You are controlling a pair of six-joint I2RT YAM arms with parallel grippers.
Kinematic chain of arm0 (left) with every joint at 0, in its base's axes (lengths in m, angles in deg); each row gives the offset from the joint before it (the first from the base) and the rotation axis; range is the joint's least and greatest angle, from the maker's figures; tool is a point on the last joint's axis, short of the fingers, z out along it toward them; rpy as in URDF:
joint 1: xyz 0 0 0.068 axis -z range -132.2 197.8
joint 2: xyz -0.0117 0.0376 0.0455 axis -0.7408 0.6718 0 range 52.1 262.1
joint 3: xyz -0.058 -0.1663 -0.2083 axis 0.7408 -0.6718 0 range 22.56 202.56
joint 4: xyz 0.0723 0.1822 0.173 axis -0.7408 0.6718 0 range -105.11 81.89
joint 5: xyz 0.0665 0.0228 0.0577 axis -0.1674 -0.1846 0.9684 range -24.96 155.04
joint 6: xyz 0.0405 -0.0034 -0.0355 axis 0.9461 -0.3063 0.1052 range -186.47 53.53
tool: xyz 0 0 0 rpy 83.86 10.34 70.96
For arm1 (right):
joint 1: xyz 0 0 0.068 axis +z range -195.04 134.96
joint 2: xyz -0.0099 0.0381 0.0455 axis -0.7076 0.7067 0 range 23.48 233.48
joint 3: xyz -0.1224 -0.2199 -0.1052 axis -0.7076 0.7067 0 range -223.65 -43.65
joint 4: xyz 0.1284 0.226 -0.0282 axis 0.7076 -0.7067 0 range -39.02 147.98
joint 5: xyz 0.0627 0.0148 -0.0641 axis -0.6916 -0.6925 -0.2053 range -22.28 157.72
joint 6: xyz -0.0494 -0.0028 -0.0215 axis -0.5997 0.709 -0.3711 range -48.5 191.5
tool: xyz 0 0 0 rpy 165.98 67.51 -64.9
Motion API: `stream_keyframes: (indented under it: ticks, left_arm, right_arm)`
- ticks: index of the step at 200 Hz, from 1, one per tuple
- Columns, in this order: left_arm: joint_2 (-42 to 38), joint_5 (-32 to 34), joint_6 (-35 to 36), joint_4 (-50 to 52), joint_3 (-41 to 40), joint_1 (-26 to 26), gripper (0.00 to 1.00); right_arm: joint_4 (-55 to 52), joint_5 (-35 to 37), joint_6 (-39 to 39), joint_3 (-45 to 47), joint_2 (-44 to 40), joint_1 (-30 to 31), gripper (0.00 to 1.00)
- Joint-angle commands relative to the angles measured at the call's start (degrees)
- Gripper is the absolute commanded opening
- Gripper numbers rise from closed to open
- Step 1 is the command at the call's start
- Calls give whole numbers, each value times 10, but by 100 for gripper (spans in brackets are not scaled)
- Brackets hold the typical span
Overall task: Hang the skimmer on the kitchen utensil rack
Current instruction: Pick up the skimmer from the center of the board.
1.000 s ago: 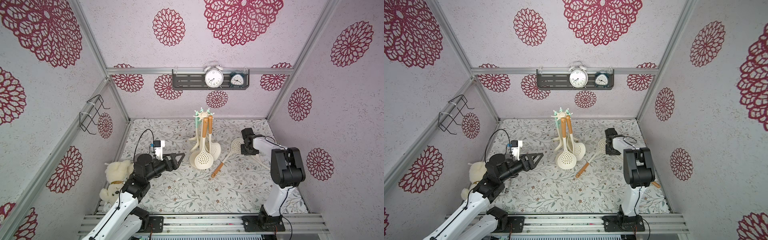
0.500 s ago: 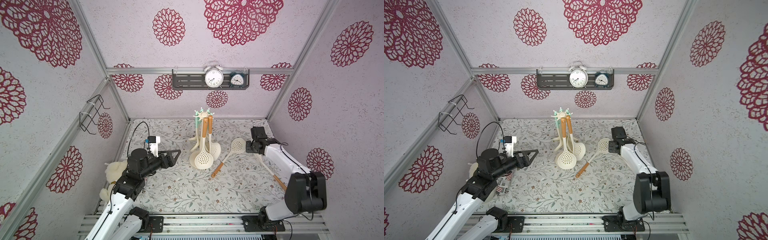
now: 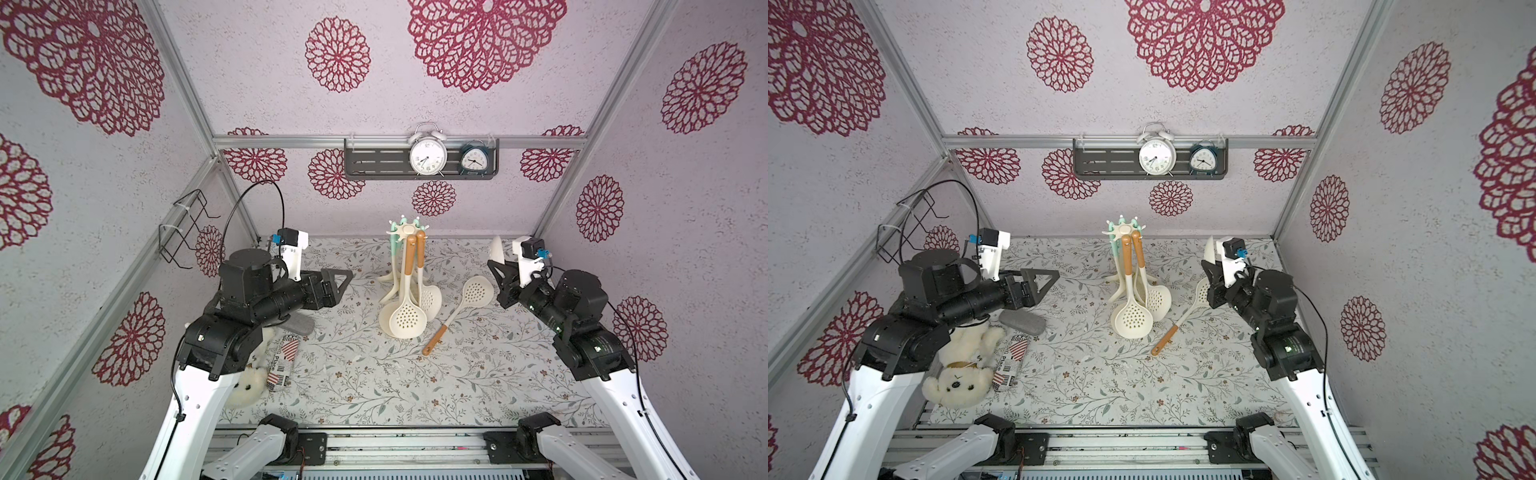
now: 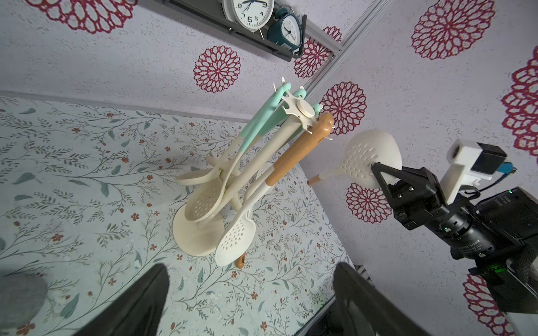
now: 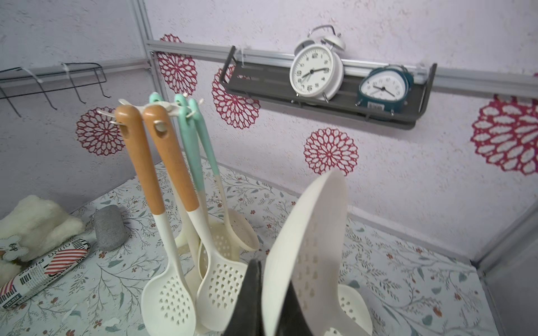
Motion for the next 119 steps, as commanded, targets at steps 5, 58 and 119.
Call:
stream_keyframes:
  ticks: [5,58,119]
  left_arm:
    - [48,10,27,80,94,-4,92]
    - [167,6,37,116,284,-10,93]
    - [210,-65,-26,45,355,-104,94]
  right_arm:
    - [105,-54,-117,-11,0,25,0]
    - [172,-131,-284,-110,92,39,0]
    - [193,-287,-461,-263,246,91,0]
